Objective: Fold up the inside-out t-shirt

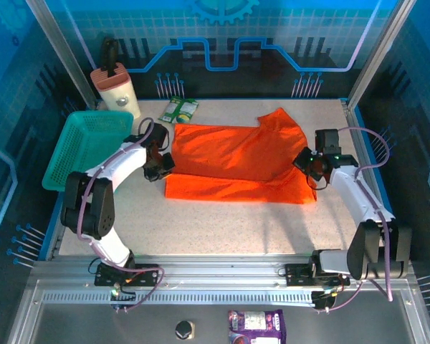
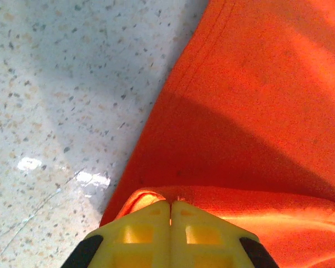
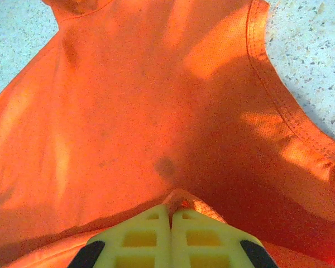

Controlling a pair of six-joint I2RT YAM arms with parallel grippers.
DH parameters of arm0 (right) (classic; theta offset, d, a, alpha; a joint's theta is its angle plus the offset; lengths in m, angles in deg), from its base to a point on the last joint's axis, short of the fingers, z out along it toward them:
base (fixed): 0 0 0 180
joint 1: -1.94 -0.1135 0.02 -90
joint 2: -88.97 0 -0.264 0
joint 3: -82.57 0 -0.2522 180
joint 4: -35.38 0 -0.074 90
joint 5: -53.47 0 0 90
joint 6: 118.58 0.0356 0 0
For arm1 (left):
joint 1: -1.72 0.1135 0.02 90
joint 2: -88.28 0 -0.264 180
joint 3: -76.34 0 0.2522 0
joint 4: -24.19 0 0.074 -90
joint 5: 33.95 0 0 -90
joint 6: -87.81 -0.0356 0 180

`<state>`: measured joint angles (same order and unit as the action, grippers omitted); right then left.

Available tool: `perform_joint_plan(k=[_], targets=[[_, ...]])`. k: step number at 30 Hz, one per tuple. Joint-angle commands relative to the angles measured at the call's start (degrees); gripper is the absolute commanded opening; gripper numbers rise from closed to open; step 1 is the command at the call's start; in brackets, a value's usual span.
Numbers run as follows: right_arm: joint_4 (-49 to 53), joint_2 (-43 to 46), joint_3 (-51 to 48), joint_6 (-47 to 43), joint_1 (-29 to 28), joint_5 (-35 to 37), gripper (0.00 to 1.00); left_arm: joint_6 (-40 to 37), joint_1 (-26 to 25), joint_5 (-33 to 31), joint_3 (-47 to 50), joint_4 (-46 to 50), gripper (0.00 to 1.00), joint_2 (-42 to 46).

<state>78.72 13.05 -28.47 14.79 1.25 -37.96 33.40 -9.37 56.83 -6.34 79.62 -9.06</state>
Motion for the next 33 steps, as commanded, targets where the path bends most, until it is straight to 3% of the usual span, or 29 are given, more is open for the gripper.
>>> perform_joint_plan(k=[1, 5, 9, 11, 12, 17, 22, 27, 33], targets=[[-1.9, -1.7, 2.4, -1.4, 0.9, 1.6, 0.00, -1.8, 0.4, -0.8, -2.7, -0.3, 0.00, -2.2], [-1.9, -3.1, 3.2, -2.0, 1.0, 2.7, 0.00, -2.4, 0.4, -1.0, -4.1, -0.1, 0.01, -3.7], [-1.7, -3.9, 4.0, -2.8, 1.1, 3.6, 0.02, -2.9, 0.4, -1.4, -4.6, 0.3, 0.10, -4.4], [0.2, -4.0, 5.5, -3.8, 1.1, 5.0, 0.26, -3.1, 0.4, -1.4, -5.0, 0.5, 0.18, -3.9], [1.5, -3.8, 6.6, -4.6, 1.2, 5.8, 0.33, -3.2, 0.4, -1.3, -5.2, 0.7, 0.21, -3.4], [8.9, -1.5, 8.8, -9.8, 2.0, 6.5, 0.49, -3.5, 0.3, -1.0, -5.2, 1.4, 0.28, 0.6], [11.0, -1.0, 4.1, -14.0, 5.4, -1.8, 0.53, -3.3, -2.5, 4.4, -4.6, 1.5, 0.27, -0.2], [7.9, -2.8, -2.0, -15.7, 8.1, -9.1, 0.54, -2.2, -7.0, 7.5, -2.6, -0.7, 0.16, -4.3], [-2.0, -6.8, -6.5, -15.9, 8.5, -21.7, 0.70, -1.9, -6.6, 7.4, -0.8, -2.8, 0.13, -8.9]])
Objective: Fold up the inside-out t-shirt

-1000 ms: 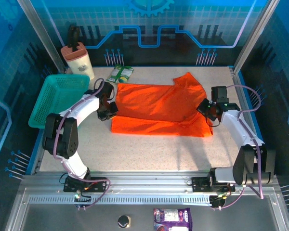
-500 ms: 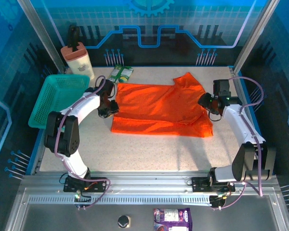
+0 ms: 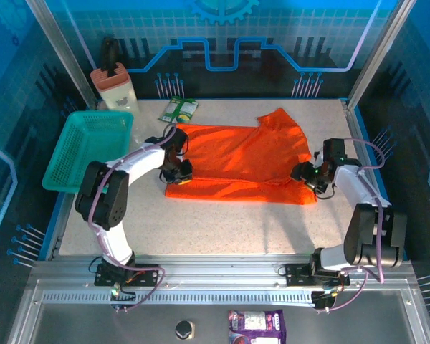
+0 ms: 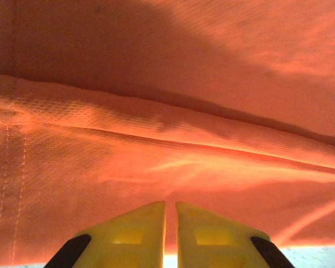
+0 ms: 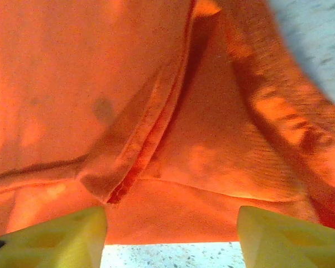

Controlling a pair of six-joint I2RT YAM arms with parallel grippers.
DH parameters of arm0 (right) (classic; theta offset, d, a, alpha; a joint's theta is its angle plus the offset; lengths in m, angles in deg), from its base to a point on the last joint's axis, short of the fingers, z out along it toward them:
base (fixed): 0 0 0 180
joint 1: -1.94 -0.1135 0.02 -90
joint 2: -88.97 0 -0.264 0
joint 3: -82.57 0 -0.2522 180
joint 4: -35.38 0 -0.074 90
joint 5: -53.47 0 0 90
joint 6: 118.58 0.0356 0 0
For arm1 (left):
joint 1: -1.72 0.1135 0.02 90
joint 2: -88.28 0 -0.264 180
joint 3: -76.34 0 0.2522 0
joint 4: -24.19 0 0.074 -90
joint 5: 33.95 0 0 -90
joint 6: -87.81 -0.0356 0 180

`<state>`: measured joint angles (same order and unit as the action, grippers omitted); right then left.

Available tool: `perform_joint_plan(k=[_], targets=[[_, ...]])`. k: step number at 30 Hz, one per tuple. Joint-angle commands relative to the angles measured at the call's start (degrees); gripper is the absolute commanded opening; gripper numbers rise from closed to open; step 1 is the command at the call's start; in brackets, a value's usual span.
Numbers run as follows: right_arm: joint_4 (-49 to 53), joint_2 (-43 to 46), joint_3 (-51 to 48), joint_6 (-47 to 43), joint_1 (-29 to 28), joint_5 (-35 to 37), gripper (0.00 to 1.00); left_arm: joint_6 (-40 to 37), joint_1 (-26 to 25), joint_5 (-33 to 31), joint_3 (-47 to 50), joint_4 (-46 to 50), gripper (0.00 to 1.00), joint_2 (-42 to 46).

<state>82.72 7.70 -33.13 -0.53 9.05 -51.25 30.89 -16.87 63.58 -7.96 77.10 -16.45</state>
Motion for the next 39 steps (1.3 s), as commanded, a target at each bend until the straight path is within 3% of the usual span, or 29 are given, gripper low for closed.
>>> perform_joint_plan(k=[1, 12, 19, 28, 35, 39], targets=[[-7.3, -2.7, -2.1, -0.2, 0.8, -8.8, 0.72, 0.3, 1.3, 0.4, 1.1, -0.2, 0.12, -1.9], [-16.2, -17.1, -3.2, 8.5, 9.4, -12.1, 0.75, 0.3, 5.3, 0.2, 8.4, -2.2, 0.12, -2.2], [-9.9, -7.3, -4.3, 8.0, 10.2, -5.3, 0.76, 0.8, 6.0, -1.4, 9.0, -1.4, 0.13, 1.0], [-4.2, 0.5, -6.0, 9.1, 6.3, -10.8, 0.76, 0.2, 4.2, 3.7, 4.9, 0.0, 0.13, 4.0], [-6.6, -3.5, -9.0, 11.0, 7.0, -8.1, 0.78, -1.2, 4.0, 3.0, 6.6, -0.1, 0.13, 0.5], [-4.3, -5.7, -9.8, 12.4, 8.6, -1.9, 0.79, -0.9, 4.3, 1.8, 10.5, -1.3, 0.13, 0.9]])
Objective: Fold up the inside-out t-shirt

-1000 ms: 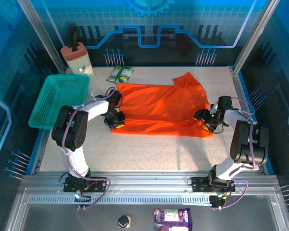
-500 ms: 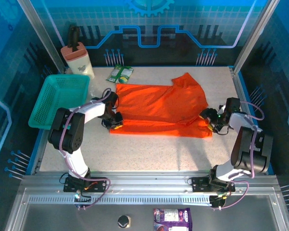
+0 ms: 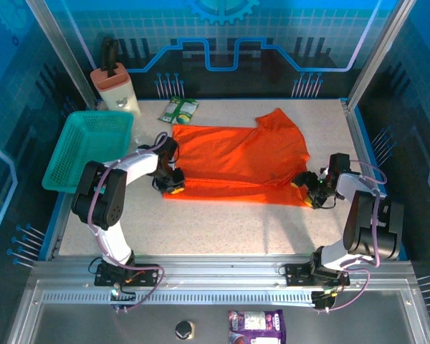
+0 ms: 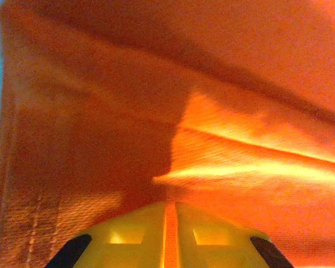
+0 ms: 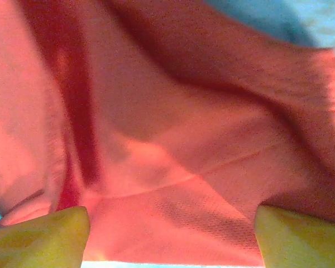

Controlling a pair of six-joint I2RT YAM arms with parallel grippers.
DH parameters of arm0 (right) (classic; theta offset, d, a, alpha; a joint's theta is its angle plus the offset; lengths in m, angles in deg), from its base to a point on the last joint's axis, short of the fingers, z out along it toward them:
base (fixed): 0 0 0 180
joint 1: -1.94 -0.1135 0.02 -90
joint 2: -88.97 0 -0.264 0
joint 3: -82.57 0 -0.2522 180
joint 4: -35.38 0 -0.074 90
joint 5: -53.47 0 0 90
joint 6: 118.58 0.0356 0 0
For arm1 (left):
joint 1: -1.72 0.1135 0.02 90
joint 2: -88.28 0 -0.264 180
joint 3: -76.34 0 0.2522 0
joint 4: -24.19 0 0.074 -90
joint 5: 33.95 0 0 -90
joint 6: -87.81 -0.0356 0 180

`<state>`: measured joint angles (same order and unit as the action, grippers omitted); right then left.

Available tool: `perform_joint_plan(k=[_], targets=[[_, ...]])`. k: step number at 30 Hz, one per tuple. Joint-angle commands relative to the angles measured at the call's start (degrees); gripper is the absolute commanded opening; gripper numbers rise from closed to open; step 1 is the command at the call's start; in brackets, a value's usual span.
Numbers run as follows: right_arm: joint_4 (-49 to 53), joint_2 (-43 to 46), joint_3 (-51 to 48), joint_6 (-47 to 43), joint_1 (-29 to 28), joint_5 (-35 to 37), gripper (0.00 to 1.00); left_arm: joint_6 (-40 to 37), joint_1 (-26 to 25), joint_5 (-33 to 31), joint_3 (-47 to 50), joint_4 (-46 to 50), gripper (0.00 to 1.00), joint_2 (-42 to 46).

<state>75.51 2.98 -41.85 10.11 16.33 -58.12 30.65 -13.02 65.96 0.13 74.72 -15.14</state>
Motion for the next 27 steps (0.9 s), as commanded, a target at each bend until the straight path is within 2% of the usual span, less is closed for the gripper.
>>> perform_joint_plan(k=[1, 4, 12, 16, 19, 24, 27], targets=[[4.1, -1.0, -1.3, 2.2, 1.7, 6.8, 0.80, -0.6, 0.4, -0.8, 3.4, 1.0, 0.13, 0.0], [6.1, -0.1, -2.3, 3.1, 2.3, 9.4, 0.80, 0.8, 0.4, -1.2, 7.2, 0.3, 0.13, 2.3], [11.0, 6.8, -5.3, 4.5, 1.9, 10.1, 0.79, 5.5, -1.5, 1.4, 15.7, -0.7, 0.14, 10.9], [15.4, 14.9, -3.2, 5.7, -2.6, 12.7, 0.78, 5.8, -2.4, 1.3, 14.6, 0.6, 0.16, 15.0], [16.9, 17.7, -0.1, 5.2, -6.8, 13.2, 0.79, 4.4, -2.4, 0.6, 11.6, 1.4, 0.17, 16.1], [11.5, 16.9, 0.2, 7.5, -13.4, 5.7, 0.80, 2.9, -2.5, 0.9, 7.7, -0.3, 0.24, 16.4], [7.9, 15.1, -0.4, 10.0, -17.0, 4.1, 0.82, 2.4, -2.7, 1.4, 6.9, -1.6, 0.28, 16.4]])
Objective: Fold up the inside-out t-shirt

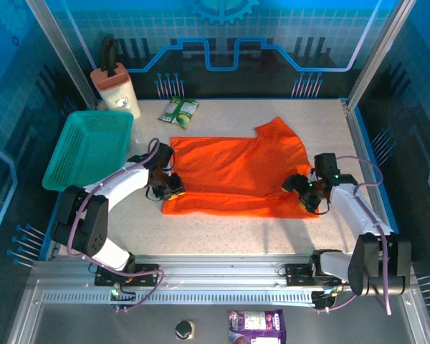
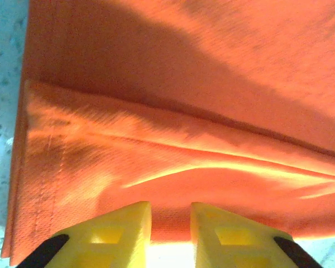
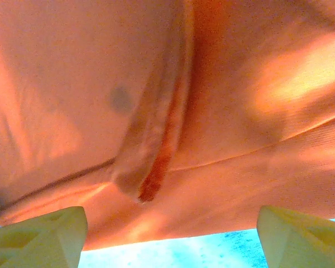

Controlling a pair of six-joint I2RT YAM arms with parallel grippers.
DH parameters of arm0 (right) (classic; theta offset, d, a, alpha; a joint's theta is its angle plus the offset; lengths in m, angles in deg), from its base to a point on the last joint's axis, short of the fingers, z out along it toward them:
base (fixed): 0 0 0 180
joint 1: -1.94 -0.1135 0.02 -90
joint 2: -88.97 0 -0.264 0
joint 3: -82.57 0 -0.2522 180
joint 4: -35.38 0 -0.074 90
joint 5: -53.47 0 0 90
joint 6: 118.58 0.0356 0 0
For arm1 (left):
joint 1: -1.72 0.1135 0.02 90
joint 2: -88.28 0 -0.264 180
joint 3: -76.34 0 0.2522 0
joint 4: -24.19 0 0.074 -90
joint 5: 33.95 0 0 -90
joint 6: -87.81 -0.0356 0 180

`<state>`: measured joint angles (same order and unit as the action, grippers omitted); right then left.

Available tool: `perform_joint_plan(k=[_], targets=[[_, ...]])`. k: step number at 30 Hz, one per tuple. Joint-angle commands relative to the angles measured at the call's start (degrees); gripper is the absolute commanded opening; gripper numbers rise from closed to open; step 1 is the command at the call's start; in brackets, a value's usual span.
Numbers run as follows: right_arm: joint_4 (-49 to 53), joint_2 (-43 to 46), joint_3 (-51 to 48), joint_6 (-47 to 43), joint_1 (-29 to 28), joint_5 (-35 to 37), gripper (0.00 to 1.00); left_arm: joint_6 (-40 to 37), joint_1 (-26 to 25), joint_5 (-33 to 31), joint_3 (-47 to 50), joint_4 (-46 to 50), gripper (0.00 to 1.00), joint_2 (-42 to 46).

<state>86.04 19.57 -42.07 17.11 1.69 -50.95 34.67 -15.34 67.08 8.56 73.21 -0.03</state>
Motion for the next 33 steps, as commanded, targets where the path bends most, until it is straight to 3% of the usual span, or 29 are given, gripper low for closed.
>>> perform_joint_plan(k=[1, 12, 17, 25, 33], targets=[[-3.8, -2.6, -0.4, 3.7, -3.2, -3.7, 0.82, -1.7, -0.3, 0.5, -1.6, -0.5, 0.29, 1.4], [-18.7, -13.2, 0.2, 10.2, -7.3, -9.7, 0.82, -2.2, -0.3, 0.6, -2.0, -0.5, 0.31, 0.2], [-27.6, -17.6, 6.0, 10.6, -7.3, -13.5, 0.81, -2.4, -0.3, 0.6, -3.4, -0.1, 0.31, -0.4], [-19.8, -15.8, 9.1, 2.3, -3.5, -12.8, 0.81, -4.6, -0.3, -1.9, -5.0, 3.0, 0.32, -0.6], [-9.3, -10.9, 2.3, -5.6, 4.8, -9.0, 0.81, -5.6, -0.4, -1.9, -5.1, 4.8, 0.15, -6.4]])
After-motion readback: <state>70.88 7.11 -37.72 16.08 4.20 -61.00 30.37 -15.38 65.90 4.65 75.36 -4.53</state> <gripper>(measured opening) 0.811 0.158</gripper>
